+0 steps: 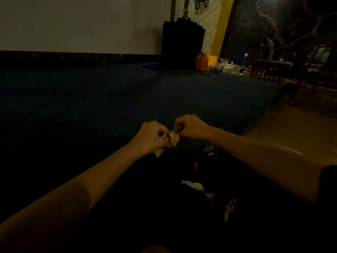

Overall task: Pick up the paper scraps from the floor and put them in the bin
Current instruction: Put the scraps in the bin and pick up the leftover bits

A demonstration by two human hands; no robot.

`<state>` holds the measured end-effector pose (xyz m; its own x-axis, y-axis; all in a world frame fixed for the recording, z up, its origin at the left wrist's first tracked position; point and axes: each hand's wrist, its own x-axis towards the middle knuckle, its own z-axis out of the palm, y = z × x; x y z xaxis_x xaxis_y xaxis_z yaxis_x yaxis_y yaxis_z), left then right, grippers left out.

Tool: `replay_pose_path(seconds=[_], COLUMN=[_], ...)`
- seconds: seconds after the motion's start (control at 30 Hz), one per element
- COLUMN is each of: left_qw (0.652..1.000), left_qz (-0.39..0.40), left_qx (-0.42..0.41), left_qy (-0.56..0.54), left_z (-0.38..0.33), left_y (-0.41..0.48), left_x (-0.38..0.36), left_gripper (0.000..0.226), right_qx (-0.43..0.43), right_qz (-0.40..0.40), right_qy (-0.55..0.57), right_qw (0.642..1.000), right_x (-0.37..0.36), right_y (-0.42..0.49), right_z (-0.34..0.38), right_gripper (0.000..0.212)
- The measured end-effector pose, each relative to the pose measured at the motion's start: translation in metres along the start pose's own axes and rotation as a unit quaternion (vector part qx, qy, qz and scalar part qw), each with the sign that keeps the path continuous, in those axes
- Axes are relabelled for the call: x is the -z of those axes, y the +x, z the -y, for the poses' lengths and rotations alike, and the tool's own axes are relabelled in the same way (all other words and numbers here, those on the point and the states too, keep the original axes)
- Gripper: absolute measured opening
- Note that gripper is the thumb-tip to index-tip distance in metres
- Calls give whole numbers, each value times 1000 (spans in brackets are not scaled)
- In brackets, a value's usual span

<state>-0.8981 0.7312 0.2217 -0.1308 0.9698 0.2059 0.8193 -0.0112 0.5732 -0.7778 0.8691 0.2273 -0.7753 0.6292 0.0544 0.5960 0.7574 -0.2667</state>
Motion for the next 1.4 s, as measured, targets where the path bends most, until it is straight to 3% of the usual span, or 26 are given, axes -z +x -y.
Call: replay_pose_path(seconds=[0.1,0.17,0.37,0.5,0.67,0.73,0.9,1.0,1.17,1.23,1.33,1.4], left_qw=[998,995,963,976,962,966,963,968,931,943,966,961], left_qz=[-16,23,239,184,249,237,190,173,306,250,88,75], left_qx=[-42,-69,-127,-94,11,22,19,-12,-4,-44,-161,-219], left_qy=[-45,-71,2,73,110,105,190,182,197,215,182,150], left_z=[-47,-72,-107,-91,-67,-68,-101,-138,-195,-226,-288,-332], left_y=[0,-5,-25,-38,-65,-70,-56,-44,-25,-15,5,20], left_x=[-1,-10,-43,-24,-10,-19,-23,-39,-98,-125,-167,-202], left_gripper=[23,20,37,32,29,24,15,11,32,32,23,22], right_qx=[3,-9,-69,-28,17,26,67,88,141,150,135,121], right_qz=[-70,-70,61,144,156,156,89,21,-91,-136,-150,-115], right_qy=[4,12,27,49,23,21,18,6,-22,-18,-19,-16], right_qw=[998,997,995,988,987,987,994,996,986,979,979,986], right_x=[36,48,15,-16,-27,-23,-1,11,36,49,54,47], right_y=[-55,-95,-176,-194,-197,-199,-220,-244,-299,-328,-368,-392], right_z=[-10,-23,-60,-68,-63,-62,-77,-95,-135,-160,-210,-251], right_gripper=[13,10,18,31,40,38,27,27,19,15,14,17])
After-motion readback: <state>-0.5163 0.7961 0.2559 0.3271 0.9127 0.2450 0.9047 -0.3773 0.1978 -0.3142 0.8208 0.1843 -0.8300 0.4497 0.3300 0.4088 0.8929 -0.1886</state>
